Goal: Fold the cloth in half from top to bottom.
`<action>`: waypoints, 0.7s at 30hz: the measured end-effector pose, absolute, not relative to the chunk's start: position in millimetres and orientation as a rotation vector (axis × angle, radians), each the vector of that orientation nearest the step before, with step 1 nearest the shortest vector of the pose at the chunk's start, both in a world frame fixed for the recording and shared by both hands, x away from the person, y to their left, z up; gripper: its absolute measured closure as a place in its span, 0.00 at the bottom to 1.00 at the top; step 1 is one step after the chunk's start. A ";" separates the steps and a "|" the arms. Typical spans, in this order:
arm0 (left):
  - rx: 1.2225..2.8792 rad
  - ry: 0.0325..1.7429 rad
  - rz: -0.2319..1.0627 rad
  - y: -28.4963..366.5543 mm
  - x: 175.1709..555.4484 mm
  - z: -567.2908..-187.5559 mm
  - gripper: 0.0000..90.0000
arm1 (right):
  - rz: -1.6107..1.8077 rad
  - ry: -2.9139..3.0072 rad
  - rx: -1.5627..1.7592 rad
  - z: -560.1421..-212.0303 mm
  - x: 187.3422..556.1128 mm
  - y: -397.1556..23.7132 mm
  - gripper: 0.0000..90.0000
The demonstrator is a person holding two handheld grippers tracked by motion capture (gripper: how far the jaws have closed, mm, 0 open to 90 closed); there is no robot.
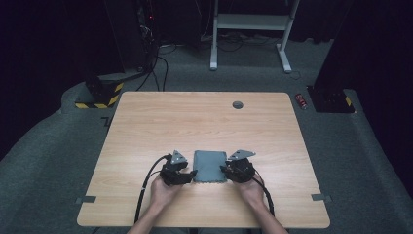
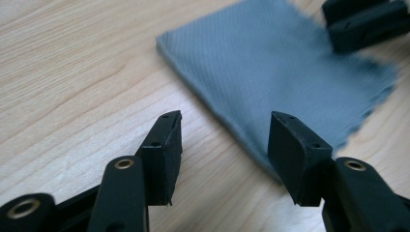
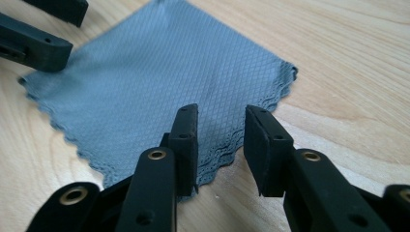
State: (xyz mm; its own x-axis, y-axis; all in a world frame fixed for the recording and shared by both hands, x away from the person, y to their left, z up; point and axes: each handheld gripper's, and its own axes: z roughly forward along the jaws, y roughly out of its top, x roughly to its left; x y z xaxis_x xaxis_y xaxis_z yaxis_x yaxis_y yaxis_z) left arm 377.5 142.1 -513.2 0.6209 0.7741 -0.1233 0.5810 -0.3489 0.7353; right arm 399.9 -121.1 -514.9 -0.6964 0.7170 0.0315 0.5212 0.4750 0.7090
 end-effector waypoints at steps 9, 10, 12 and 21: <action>1.987 1.037 0.322 149.9 376.4 -496.6 0.48 | 1.125 2.389 1.104 -501.0 397.0 -133.2 0.70; 1.979 1.040 0.325 152.4 376.0 -495.0 0.48 | 1.128 2.385 1.106 -499.6 396.6 -134.8 0.69; 1.967 1.045 0.331 156.5 375.6 -492.6 0.47 | 1.140 2.372 1.106 -497.6 395.8 -137.8 0.69; 1.941 1.038 0.353 168.9 372.0 -485.0 0.45 | 1.181 2.328 1.124 -490.8 391.5 -149.1 0.68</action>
